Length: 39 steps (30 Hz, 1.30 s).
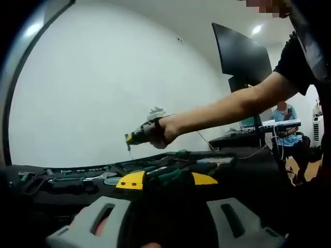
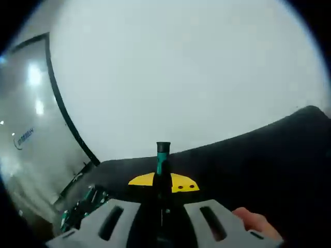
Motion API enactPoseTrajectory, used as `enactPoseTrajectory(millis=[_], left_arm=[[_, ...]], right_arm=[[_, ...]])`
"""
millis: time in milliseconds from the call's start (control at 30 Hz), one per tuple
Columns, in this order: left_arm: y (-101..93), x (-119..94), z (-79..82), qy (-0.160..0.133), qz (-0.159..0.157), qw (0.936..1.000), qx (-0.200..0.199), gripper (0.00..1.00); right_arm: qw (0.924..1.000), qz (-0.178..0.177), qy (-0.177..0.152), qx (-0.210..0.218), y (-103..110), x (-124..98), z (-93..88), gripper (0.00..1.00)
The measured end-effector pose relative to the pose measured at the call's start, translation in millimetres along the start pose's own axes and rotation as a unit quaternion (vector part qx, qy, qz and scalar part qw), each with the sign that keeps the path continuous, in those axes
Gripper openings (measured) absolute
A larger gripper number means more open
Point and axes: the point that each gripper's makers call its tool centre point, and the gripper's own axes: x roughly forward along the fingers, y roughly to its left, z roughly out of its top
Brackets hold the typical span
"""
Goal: Pick up the tools and put them into their designated positions in the toolbox.
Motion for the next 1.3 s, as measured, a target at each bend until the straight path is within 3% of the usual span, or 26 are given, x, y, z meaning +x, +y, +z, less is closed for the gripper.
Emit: enactPoseTrajectory(millis=[133, 200, 333, 433, 500, 633, 700, 767, 900, 933, 1000, 1133, 1200, 1300], left_arm=[[-0.8, 0, 0.4, -0.001, -0.002, 1.0, -0.001, 0.32], [0.2, 0, 0.5, -0.002, -0.003, 1.0, -0.001, 0.32], [0.5, -1, 0.9, -0.003, -0.002, 1.0, -0.002, 0.32], [0.5, -1, 0.8, -0.003, -0.002, 1.0, -0.001, 0.32], [0.6, -1, 1.2, -0.004, -0.002, 1.0, -0.001, 0.32], [0.5, -1, 2.4, -0.007, -0.004, 1.0, -0.002, 0.32], [0.2, 0, 2.4, -0.007, -0.005, 1.0, -0.002, 0.32], [-0.2, 0, 2.2, -0.007, -0.006, 1.0, -0.001, 0.32], [0.0, 1, -0.3, 0.0, -0.005, 1.0, 0.003, 0.32], [0.0, 1, -0.8, 0.002, -0.004, 1.0, 0.004, 0.32], [0.3, 2, -2.8, 0.007, -0.003, 0.9999, 0.007, 0.32], [0.4, 3, -7.5, 0.02, 0.001, 0.9997, 0.016, 0.32], [0.3, 3, -9.4, 0.026, 0.003, 0.9995, 0.02, 0.32], [-0.5, 3, -10.3, 0.029, 0.003, 0.9993, 0.023, 0.32]], right_arm=[[1.0, 0.004, 0.002, -0.005, 7, 10, -7.4, 0.07], [0.9997, 0.003, 0.004, -0.026, 7, 11, -11.3, 0.07], [0.9996, 0.018, 0.001, -0.021, 14, 6, -9.1, 0.06], [0.9989, 0.033, -0.006, -0.034, 17, -9, 8.1, 0.07], [0.9953, 0.032, -0.001, -0.091, 8, -32, 24.3, 0.07], [0.9884, -0.01, 0.073, -0.133, -39, -68, 43.7, 0.07], [0.9808, -0.024, 0.144, -0.13, -57, -91, 34.2, 0.07], [0.9725, -0.017, 0.18, -0.147, -62, -115, 25.0, 0.07], [0.9524, -0.026, 0.214, -0.215, -62, -154, 12.2, 0.06], [0.9504, -0.029, 0.219, -0.218, -68, -152, 20.4, 0.06], [0.9513, -0.03, 0.222, -0.212, -61, -165, 14.4, 0.06], [0.9571, -0.047, 0.249, -0.14, -61, -172, 2.9, 0.06], [0.9512, -0.075, 0.276, -0.115, -74, -179, -3.9, 0.06], [0.9404, -0.114, 0.293, -0.129, -101, -189, -6.9, 0.06]])
